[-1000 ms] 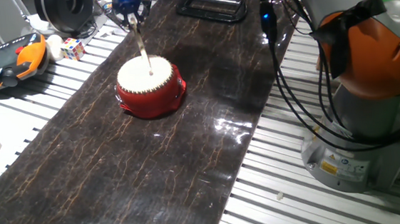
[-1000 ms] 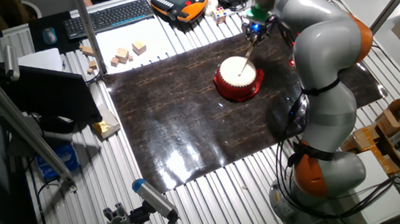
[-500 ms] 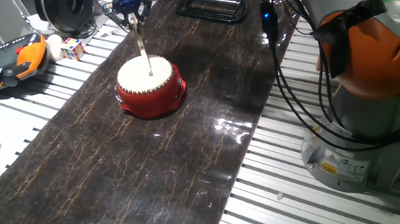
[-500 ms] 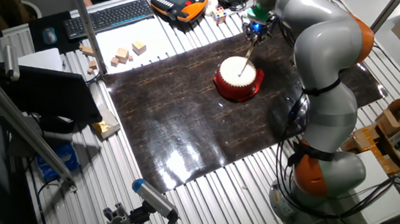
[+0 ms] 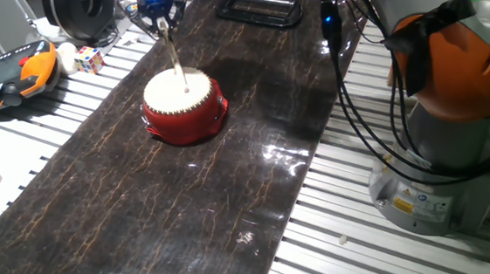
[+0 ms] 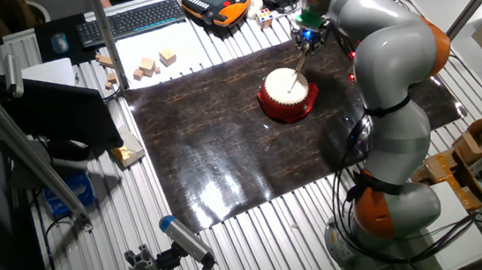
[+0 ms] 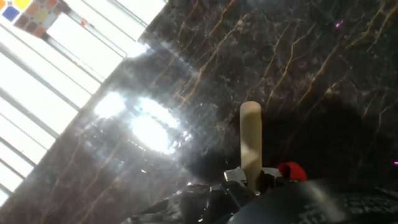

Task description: Play the drum

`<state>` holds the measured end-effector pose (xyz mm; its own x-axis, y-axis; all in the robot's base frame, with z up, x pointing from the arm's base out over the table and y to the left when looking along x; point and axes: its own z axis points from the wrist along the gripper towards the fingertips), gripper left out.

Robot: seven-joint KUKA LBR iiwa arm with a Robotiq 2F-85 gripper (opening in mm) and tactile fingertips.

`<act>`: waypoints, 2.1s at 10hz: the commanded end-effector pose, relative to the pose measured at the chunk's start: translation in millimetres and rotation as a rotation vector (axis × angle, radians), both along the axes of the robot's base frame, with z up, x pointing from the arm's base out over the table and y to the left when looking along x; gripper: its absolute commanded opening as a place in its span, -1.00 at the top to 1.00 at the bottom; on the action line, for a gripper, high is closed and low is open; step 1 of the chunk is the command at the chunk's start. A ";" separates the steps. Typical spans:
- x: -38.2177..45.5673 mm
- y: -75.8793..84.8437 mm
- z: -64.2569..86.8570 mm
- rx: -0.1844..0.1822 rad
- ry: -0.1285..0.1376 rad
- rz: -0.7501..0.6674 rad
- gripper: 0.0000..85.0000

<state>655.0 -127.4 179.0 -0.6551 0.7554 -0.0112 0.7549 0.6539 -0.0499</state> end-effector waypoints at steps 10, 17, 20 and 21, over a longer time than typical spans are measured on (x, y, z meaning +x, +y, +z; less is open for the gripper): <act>-5.6 1.6 3.1 0.025 0.034 0.015 0.97; -3.2 10.5 -4.1 -0.068 -0.059 -0.024 0.98; -5.1 10.6 -3.1 -0.046 -0.033 -0.007 0.98; -6.5 5.9 0.1 -0.014 0.020 0.041 0.98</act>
